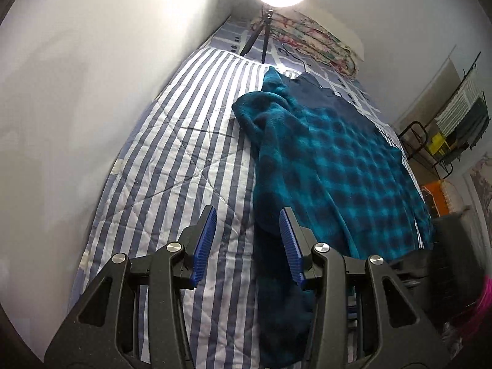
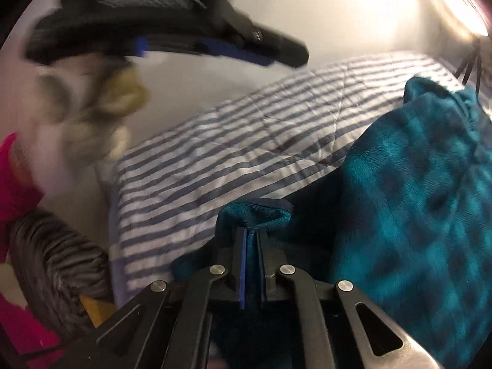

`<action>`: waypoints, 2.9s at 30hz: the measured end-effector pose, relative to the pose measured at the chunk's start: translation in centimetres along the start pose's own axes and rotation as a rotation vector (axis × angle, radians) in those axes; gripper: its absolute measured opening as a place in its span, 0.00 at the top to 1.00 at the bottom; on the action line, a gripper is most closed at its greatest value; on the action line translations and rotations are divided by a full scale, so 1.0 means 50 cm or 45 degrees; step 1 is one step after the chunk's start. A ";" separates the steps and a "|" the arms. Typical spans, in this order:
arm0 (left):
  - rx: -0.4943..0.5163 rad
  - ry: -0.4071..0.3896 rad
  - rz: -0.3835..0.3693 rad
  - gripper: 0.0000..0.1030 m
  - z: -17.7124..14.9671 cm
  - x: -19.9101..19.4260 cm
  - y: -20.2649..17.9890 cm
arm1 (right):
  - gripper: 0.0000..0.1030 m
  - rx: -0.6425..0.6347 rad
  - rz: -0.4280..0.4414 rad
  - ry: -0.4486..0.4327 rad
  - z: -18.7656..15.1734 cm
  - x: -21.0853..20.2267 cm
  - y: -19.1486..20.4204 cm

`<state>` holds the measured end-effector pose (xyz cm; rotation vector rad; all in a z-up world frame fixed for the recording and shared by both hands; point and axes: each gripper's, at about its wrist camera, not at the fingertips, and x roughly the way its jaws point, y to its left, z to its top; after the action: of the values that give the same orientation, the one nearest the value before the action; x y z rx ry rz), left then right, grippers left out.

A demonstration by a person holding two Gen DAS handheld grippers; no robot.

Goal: Fold large clothes

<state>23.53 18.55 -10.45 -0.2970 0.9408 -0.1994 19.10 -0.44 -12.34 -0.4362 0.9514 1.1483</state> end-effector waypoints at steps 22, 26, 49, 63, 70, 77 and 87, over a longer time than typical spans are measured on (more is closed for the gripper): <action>-0.005 0.301 0.025 0.47 -0.153 0.108 -0.038 | 0.58 0.503 -0.017 -0.349 -0.242 -0.196 0.014; 0.009 0.322 -0.052 0.91 -0.159 0.126 -0.059 | 0.58 0.545 -0.014 -0.386 -0.259 -0.203 0.010; 0.329 0.272 -0.219 0.59 -0.253 -0.052 -0.240 | 0.53 0.895 0.121 -0.423 -0.310 -0.158 -0.084; -0.034 0.426 -0.093 1.00 -0.224 0.133 -0.082 | 0.76 0.953 0.228 -0.273 -0.299 -0.042 -0.090; -0.049 0.291 -0.123 1.00 -0.184 0.049 -0.080 | 0.99 1.010 0.414 -0.413 -0.289 -0.081 -0.080; 0.101 0.315 -0.009 0.99 -0.164 0.026 -0.070 | 0.95 0.826 0.223 -0.259 -0.245 -0.055 -0.025; 0.043 0.150 -0.095 0.70 0.021 0.088 -0.043 | 0.61 0.609 0.029 -0.333 -0.188 -0.226 -0.104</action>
<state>26.83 15.39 -12.51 -0.2917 1.0427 -0.3041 18.92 -15.70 -9.20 0.1089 0.9627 0.9305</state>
